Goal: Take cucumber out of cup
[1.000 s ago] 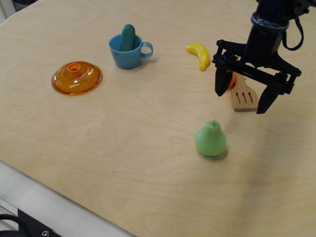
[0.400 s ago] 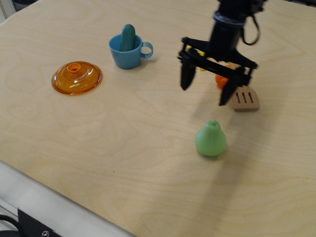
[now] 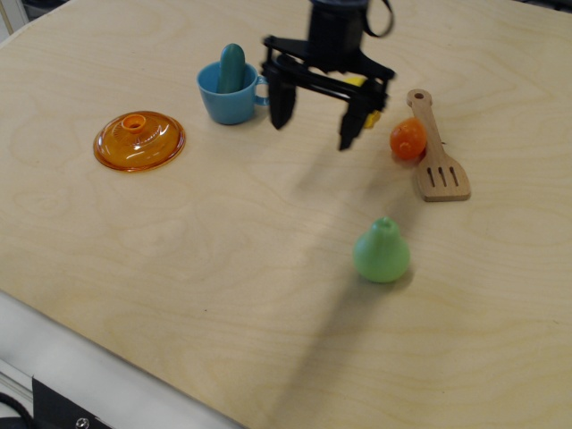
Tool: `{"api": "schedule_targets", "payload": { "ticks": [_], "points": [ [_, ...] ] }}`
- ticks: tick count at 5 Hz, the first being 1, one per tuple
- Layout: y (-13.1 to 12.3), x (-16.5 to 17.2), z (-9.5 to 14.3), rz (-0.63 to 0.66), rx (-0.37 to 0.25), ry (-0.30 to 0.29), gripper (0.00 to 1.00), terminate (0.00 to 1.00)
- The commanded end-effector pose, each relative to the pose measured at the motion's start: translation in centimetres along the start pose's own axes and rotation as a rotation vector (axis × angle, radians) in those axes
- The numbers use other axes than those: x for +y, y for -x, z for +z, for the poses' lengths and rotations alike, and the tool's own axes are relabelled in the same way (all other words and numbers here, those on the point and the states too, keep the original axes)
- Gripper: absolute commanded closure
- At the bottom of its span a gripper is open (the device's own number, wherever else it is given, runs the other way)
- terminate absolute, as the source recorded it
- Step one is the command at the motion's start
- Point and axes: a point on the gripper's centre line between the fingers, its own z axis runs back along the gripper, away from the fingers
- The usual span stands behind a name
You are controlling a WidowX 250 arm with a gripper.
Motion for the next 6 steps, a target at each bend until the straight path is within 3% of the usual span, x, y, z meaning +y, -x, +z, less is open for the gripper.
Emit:
{"api": "schedule_targets", "payload": {
  "ticks": [1, 4, 6],
  "points": [
    [-1.4, 4.9, 3.6, 0.043, -0.119, -0.047, 0.0, 0.0],
    [-4.0, 10.1, 1.9, 0.118, -0.098, -0.036, 0.0, 0.0],
    [-6.3, 11.4, 0.8, 0.123, -0.108, -0.024, 0.0, 0.0]
  ]
}}
